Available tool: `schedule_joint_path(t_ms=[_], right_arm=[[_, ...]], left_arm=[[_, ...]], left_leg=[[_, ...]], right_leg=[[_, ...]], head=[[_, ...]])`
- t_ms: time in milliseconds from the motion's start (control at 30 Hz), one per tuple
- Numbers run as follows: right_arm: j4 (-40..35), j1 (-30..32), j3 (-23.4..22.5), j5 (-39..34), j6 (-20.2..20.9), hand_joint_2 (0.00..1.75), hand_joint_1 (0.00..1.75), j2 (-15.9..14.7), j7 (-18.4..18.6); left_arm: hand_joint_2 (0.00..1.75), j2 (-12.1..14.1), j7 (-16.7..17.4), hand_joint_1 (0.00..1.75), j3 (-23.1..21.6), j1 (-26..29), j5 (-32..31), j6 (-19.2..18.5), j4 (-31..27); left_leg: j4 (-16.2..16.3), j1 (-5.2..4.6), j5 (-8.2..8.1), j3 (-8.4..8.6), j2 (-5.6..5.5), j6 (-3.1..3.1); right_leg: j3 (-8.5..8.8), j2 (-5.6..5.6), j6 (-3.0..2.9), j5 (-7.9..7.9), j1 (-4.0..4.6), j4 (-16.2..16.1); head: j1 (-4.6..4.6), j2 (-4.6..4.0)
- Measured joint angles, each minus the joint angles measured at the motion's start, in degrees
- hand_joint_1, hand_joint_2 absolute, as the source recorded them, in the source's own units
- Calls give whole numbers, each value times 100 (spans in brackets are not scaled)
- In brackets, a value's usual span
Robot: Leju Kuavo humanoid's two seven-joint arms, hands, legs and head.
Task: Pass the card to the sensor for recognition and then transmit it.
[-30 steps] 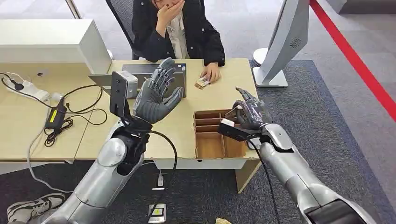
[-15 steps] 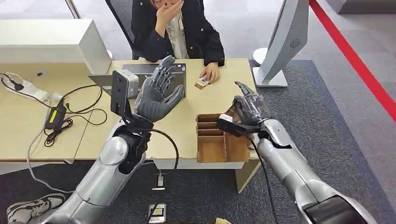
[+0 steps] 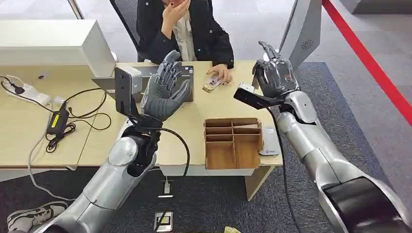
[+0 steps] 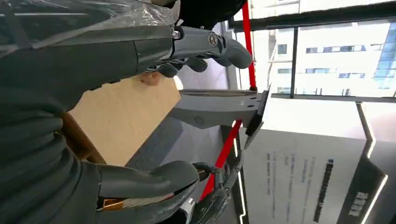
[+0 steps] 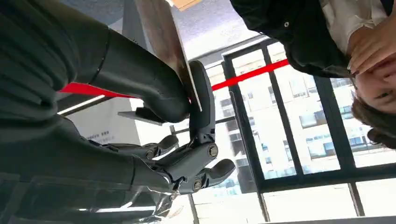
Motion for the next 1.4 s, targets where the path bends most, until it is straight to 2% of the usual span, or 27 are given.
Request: schedule_joint_path(t_ms=[333,633,933,967,1000,1033,1067,1200,1400], right_arm=[[374,-187,-9,-42,50,175,175,33,118],[802,-901,-4,227,474,175,175,90,341],[1117,-1270,55,503,627,175,175,446,568],[1141,-1269,65,522,638,175,157,479,594],[1168,-1269,72,536,647,175,157,514,603],[1202,-1268,76,557,654,175,75,538,612],[1226,-1267,79,566,669,175,0,571,638],[1329,-1236,111,632,800,175,0,643,763],[1430,-1197,124,634,758,175,0,706,756]], left_arm=[[175,-92,-70,0,-83,-76,33,-6,162],[175,-302,-192,0,-94,-158,48,-234,363],[175,-485,-241,0,-94,-61,-98,-76,490],[175,-496,-241,0,-94,-50,-109,-76,498],[175,-501,-241,0,-94,-39,-129,-76,510],[175,-503,-243,0,-94,-26,-144,-76,518],[175,-503,-243,0,-94,-18,-160,-76,527],[175,-503,-262,0,-83,7,-245,-96,558],[175,-509,-280,0,-72,26,-352,-116,617]], left_leg=[[0,0,0,0,0,0],[0,-2,0,-1,0,0],[-1,1,0,-2,0,0],[-1,1,0,-2,0,0],[-1,0,0,-2,-1,0],[-1,0,0,-2,-1,0],[-1,0,0,-2,-1,0],[0,0,0,-3,-1,0],[0,-1,0,-3,-1,0]], right_leg=[[0,0,0,0,0,0],[-1,1,0,0,-2,1],[-1,0,0,0,1,1],[-2,0,0,0,1,1],[-1,0,0,0,0,1],[-1,0,0,0,0,1],[-1,0,0,0,0,1],[-1,0,0,0,0,1],[-1,0,0,0,-1,1]], head=[[0,0],[0,0],[0,0],[0,0],[0,0],[0,0],[0,0],[0,0],[0,0]])
